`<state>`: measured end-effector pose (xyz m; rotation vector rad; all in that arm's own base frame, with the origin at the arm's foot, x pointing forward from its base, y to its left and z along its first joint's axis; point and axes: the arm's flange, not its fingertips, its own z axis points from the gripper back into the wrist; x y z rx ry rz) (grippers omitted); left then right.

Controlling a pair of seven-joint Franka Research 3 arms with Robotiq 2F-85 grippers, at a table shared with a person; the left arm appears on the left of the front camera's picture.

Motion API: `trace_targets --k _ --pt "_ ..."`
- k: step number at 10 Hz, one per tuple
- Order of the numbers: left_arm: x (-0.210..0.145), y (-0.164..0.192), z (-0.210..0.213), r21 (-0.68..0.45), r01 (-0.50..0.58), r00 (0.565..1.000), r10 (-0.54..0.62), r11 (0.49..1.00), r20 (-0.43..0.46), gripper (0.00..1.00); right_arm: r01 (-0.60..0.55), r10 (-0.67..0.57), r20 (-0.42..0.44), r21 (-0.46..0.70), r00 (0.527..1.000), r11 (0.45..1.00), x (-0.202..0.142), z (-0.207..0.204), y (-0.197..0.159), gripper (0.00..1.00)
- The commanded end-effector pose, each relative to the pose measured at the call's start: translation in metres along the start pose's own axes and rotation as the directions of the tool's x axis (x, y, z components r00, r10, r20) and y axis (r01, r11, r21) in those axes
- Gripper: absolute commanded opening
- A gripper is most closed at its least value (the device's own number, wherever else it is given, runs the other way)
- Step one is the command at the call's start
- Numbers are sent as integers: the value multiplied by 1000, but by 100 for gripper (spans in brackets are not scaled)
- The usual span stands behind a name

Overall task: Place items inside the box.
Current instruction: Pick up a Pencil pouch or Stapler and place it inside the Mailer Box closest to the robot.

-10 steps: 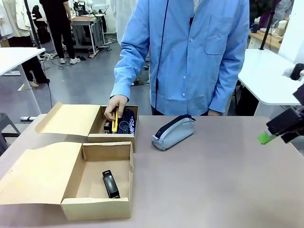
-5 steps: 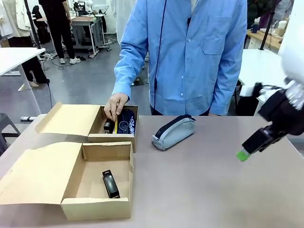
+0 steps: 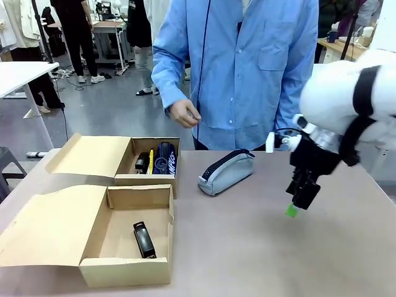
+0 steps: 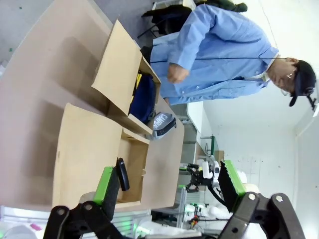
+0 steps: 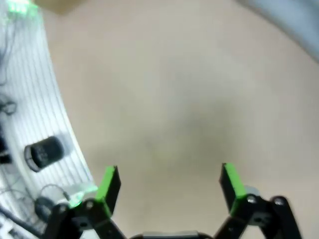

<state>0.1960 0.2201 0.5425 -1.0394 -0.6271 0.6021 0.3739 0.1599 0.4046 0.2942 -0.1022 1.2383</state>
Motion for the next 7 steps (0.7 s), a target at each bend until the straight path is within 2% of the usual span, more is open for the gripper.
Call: trace_targets --k 1,2,3,6,7 --pt "-2 1 1 -16 16 1000 -16 1000 5 100 -304 308 -28 105 951 947 37 4 -49 100" --pt "-2 1 1 -16 16 1000 -16 1000 5 100 -397 402 -57 76 914 914 62 -6 -67 100" --pt "-2 1 1 -16 16 1000 -16 1000 5 100 -503 506 -46 56 861 862 83 -13 -79 100" --pt "-2 1 1 -16 16 1000 -16 1000 5 100 -700 697 -88 -9 712 714 139 -26 -102 100" --pt "-2 1 1 -16 16 1000 -16 1000 5 100 -730 728 -96 8 679 683 152 -28 -108 100"
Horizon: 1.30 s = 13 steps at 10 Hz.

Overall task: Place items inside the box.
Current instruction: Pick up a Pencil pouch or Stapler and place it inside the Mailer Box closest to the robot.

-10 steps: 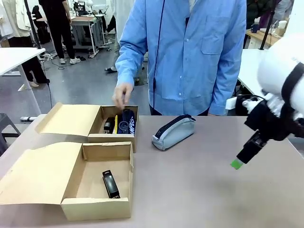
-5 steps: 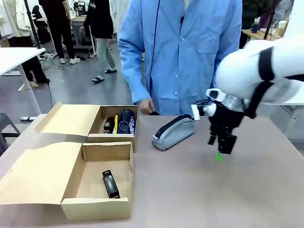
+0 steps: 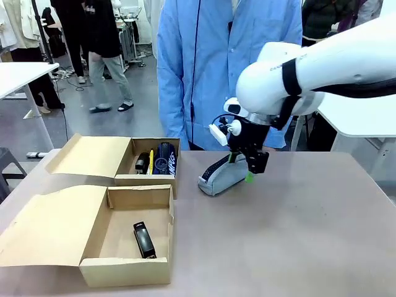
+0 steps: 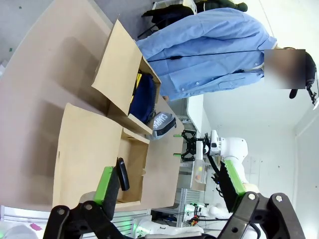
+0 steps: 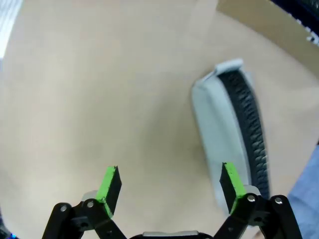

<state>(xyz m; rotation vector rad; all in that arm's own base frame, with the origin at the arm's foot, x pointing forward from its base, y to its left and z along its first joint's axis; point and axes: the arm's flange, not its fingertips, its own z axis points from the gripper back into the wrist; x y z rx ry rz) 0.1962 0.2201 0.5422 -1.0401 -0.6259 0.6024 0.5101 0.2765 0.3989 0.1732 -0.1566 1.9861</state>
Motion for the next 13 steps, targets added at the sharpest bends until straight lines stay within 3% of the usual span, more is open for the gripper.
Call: trace_targets --k 1,3,5,11,12,13 --pt "-2 0 1 -15 17 1000 -17 1000 6 100 -100 100 -14 11 995 995 -1 -4 -21 100" --pt "-2 0 1 -15 17 1000 -17 1000 6 100 -123 122 -104 -1 987 992 7 -21 -44 100" --pt "-2 0 1 -15 17 1000 -17 1000 6 100 -113 110 -140 -12 984 994 6 -42 -61 100" --pt "-2 0 1 -15 17 1000 -17 1000 6 100 -20 24 -119 33 993 999 -8 -67 -72 98" --pt "-2 0 1 -15 17 1000 -17 1000 6 100 -11 15 -110 41 994 999 -8 -67 -72 45" --pt "-2 0 1 -15 17 1000 -17 1000 6 100 -10 16 -113 53 993 999 -7 -67 -72 42"
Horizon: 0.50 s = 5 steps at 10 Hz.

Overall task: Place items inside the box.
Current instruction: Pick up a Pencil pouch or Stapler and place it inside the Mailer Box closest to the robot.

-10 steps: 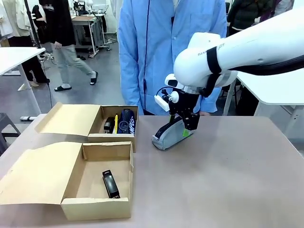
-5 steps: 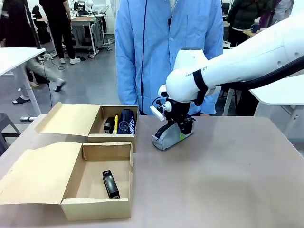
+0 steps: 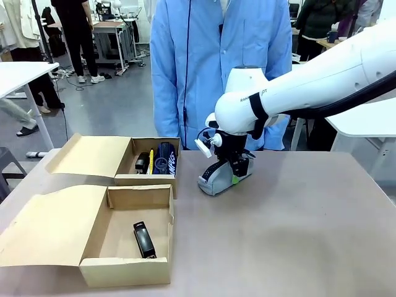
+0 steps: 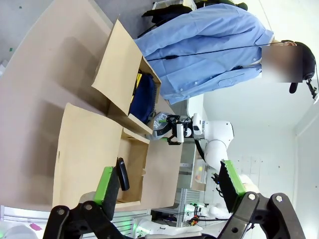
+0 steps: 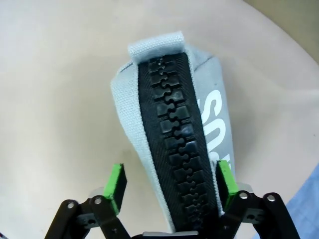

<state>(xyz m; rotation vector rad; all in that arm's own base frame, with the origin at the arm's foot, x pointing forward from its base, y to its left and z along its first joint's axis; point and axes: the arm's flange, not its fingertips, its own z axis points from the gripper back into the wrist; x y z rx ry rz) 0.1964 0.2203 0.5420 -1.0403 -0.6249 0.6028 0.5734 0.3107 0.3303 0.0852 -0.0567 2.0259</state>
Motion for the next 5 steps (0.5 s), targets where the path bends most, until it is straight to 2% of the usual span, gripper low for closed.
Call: trace_targets --k 1,3,4,5 --pt "-2 0 1 -16 18 1000 -18 1000 7 100 22 -22 -5 26 1000 999 1 4 -1 0" --pt "-2 0 1 -16 18 1000 -18 1000 7 100 23 -23 -9 34 1000 999 1 4 -1 0" --pt "-2 0 1 -16 18 1000 -18 1000 7 100 22 -22 -4 39 1000 999 2 5 0 19" --pt "-2 0 1 -16 18 1000 -18 1000 7 100 22 -22 -2 45 1000 999 1 6 0 9"
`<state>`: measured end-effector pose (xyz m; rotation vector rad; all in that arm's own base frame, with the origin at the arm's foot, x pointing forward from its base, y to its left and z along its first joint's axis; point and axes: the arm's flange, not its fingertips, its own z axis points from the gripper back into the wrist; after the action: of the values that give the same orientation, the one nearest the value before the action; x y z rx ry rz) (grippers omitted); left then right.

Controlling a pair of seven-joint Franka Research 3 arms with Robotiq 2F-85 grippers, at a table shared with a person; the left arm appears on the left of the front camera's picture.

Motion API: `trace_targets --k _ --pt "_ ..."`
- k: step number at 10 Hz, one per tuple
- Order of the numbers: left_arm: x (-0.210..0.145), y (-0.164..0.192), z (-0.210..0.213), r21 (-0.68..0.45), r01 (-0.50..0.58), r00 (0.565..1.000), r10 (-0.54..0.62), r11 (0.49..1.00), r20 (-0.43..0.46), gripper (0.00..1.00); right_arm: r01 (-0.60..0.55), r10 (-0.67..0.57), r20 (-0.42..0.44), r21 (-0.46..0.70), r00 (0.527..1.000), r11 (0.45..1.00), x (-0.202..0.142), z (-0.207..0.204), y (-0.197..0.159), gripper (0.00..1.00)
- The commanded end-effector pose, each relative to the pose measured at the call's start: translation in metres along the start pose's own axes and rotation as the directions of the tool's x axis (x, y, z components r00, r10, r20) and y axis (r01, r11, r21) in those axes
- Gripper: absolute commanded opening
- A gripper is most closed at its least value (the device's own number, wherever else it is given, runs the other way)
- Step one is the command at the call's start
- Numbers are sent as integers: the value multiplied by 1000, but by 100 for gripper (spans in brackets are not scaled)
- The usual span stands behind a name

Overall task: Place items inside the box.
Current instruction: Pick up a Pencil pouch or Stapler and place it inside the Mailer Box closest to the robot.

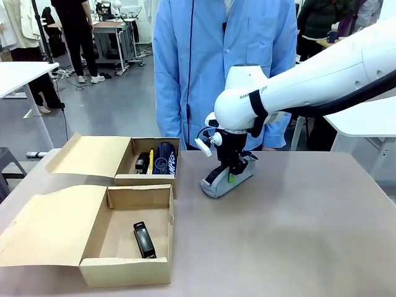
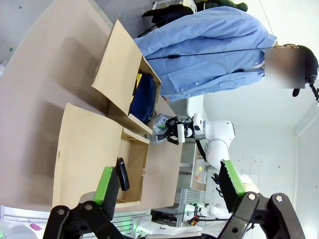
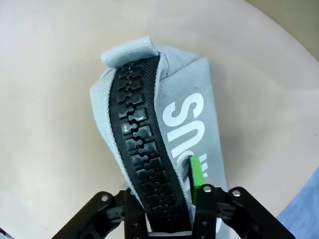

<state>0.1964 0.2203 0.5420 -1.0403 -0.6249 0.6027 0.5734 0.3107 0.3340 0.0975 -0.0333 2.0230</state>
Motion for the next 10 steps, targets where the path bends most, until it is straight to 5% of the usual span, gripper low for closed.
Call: trace_targets --k 1,4,7,9,10 --pt "-2 0 1 -16 18 1000 -18 1000 7 100 20 -20 -2 29 1000 999 1 2 2 0" --pt "-2 0 1 -16 18 1000 -18 1000 7 100 153 -153 22 19 988 988 5 19 24 0" --pt "-2 0 1 -16 18 1000 -18 1000 7 100 528 -528 51 18 848 849 29 79 108 0" --pt "-2 0 1 -16 18 1000 -18 1000 7 100 788 -787 115 46 606 613 27 114 192 0" --pt "-2 0 1 -16 18 1000 -18 1000 7 100 894 -897 115 100 427 438 17 120 229 0"
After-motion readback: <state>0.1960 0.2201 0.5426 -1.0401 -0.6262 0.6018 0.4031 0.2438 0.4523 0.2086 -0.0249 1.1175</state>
